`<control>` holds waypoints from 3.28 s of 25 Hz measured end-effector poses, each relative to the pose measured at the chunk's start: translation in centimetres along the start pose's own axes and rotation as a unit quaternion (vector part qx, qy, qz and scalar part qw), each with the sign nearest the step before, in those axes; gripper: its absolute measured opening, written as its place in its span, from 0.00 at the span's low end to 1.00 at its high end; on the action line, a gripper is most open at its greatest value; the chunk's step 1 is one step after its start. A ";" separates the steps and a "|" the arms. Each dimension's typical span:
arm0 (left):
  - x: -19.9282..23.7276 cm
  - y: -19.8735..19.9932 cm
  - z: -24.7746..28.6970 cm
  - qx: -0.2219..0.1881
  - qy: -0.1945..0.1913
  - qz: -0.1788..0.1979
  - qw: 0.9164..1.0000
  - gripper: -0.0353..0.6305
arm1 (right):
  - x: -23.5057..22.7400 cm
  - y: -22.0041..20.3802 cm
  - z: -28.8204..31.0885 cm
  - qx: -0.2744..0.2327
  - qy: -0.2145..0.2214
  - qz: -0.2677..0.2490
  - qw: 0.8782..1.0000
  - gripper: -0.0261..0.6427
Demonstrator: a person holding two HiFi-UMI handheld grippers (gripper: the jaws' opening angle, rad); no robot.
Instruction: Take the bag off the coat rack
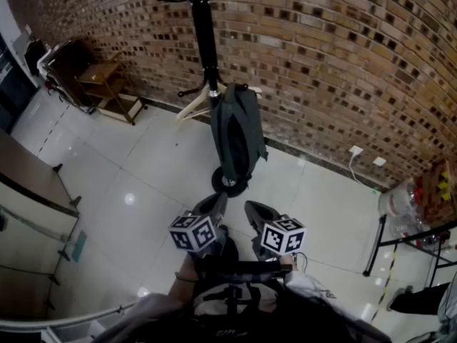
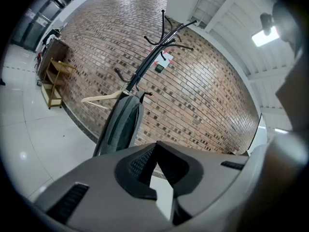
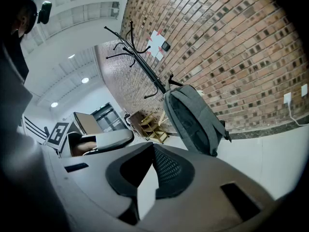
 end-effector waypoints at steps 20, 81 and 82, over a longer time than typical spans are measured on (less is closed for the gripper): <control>13.0 14.3 8.6 0.025 -0.061 0.029 0.997 0.06 | -2.1 14.8 16.1 -0.090 -0.076 -0.047 0.992 0.02; 18.4 20.5 17.8 -0.040 0.049 -0.035 0.997 0.06 | -4.9 27.7 24.4 -0.083 0.128 -0.002 0.988 0.10; 18.3 20.5 17.9 -0.039 0.048 -0.033 0.998 0.06 | -4.8 27.7 24.3 -0.083 0.126 -0.003 0.989 0.10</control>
Point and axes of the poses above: the fingertips, and each gripper's own axes: z forward along the fingers, x to its left, y out of its top, the point moved 4 cm from there along -z, backward along the fingers, and after that the axes turned 1 degree about -z, right-handed, at the moved point
